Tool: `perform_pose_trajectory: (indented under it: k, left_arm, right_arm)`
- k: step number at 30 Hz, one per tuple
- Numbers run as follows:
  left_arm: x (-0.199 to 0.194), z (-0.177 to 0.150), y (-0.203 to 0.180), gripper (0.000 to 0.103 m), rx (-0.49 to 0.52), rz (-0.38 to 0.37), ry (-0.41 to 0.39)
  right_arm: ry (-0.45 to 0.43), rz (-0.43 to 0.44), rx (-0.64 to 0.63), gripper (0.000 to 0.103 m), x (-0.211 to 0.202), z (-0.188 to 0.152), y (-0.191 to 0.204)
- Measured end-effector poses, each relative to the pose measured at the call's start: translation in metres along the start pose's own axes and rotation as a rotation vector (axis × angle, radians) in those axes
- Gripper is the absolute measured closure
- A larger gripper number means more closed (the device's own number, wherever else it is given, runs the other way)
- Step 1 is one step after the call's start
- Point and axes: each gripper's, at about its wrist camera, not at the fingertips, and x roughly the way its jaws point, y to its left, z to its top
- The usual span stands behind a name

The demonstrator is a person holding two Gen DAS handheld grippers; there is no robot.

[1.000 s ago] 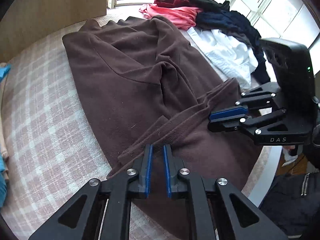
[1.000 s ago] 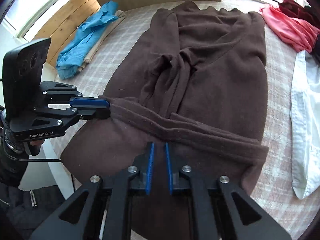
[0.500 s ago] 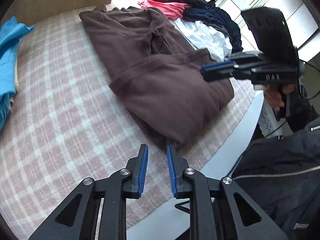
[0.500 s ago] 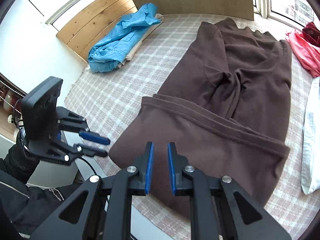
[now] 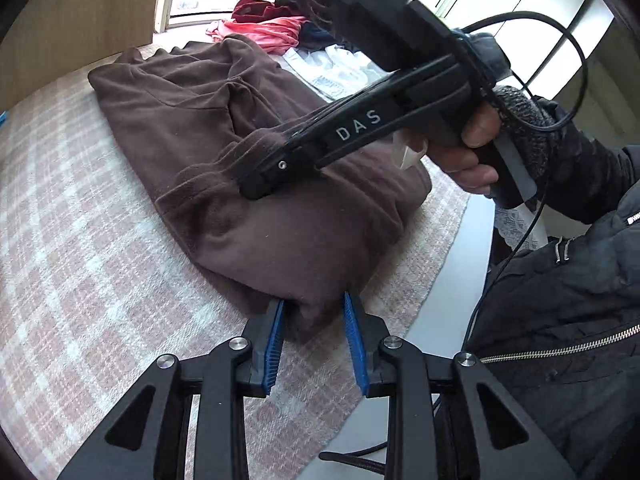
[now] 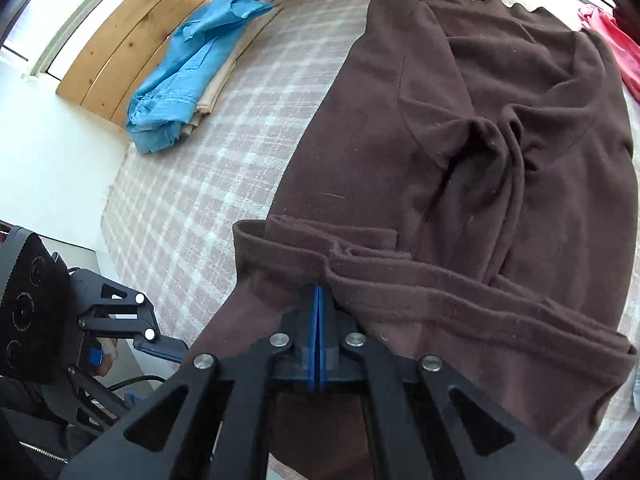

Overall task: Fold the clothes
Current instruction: 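Release the folded end with the right gripper and press the fold flat, then grasp the brown garment's folded end with both grippers and lift it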

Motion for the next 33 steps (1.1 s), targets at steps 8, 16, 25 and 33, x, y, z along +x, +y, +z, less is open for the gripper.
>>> perform_pose_trajectory:
  k: [8,16,25,33]
  left_arm:
    - [-0.002,-0.013,-0.005,0.069,0.026,-0.048,0.112]
    - [-0.041,0.043,-0.017,0.070,-0.016,0.006,-0.001]
    - [0.035,0.055,-0.015,0.070,-0.010,0.045,0.178]
    - [0.052,0.070,0.003,0.067,-0.034,0.070,0.196]
  right_arm:
    - [-0.031,0.014,0.025,0.099,-0.018,-0.003,0.000]
    - [-0.080,-0.102,0.009,0.097,-0.080,-0.067,-0.026]
    - [-0.113,-0.120,0.055,0.097,-0.095,-0.090,-0.055]
    - [-0.027,-0.094,0.031,0.079,-0.087,-0.071,-0.074]
